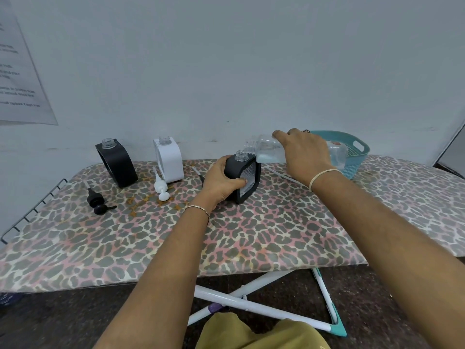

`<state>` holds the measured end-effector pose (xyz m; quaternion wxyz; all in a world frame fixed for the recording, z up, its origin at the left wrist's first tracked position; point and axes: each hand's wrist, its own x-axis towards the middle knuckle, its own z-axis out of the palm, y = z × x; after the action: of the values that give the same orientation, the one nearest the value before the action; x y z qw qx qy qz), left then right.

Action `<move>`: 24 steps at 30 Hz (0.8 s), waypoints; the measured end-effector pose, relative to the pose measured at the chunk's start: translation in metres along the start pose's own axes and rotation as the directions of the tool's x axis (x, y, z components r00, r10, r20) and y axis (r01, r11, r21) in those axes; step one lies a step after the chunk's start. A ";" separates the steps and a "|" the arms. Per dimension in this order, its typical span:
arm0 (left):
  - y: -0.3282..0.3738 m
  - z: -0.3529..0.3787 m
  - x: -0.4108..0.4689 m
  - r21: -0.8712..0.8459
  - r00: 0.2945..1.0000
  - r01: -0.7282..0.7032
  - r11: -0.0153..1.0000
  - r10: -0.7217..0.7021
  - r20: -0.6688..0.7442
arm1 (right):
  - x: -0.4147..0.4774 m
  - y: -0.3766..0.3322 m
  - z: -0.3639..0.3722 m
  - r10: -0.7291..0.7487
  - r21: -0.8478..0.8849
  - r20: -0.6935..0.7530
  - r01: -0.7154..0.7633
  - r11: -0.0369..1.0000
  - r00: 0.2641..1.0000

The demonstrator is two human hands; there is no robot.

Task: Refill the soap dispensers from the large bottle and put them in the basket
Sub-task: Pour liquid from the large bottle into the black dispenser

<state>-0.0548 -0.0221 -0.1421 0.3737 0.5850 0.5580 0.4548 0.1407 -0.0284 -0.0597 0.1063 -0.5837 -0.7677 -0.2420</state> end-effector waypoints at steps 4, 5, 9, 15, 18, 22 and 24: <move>0.003 0.000 -0.002 -0.004 1.000 0.004 1.000 -0.004 -0.006 | 0.000 0.000 -0.001 -0.001 -0.009 0.002 0.001 1.000 1.000; 0.003 0.000 -0.002 -0.007 1.000 0.003 1.000 -0.004 -0.005 | 0.000 0.000 -0.002 -0.001 -0.010 0.002 0.001 1.000 1.000; 0.001 -0.001 -0.002 -0.005 1.000 0.005 1.000 -0.005 -0.005 | 0.000 -0.001 -0.002 0.002 -0.018 0.003 -0.002 1.000 1.000; 0.002 0.000 -0.001 -0.002 1.000 0.008 1.000 -0.008 -0.010 | 0.001 -0.002 -0.002 -0.004 -0.032 0.002 0.004 0.999 1.000; 0.002 0.000 -0.001 0.000 1.000 0.010 1.000 -0.010 -0.007 | 0.001 -0.001 -0.003 -0.008 -0.039 0.001 0.008 0.999 1.000; 0.002 0.000 -0.002 0.004 1.000 0.005 1.000 -0.005 -0.015 | 0.000 -0.001 -0.004 -0.009 -0.039 0.007 0.010 0.999 1.000; 0.002 0.000 -0.002 0.005 1.000 0.003 1.000 -0.003 -0.014 | 0.001 -0.002 -0.004 -0.010 -0.040 0.009 0.011 0.999 1.000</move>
<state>-0.0540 -0.0247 -0.1404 0.3690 0.5818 0.5627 0.4569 0.1382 -0.0304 -0.0563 0.0903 -0.5826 -0.7663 -0.2553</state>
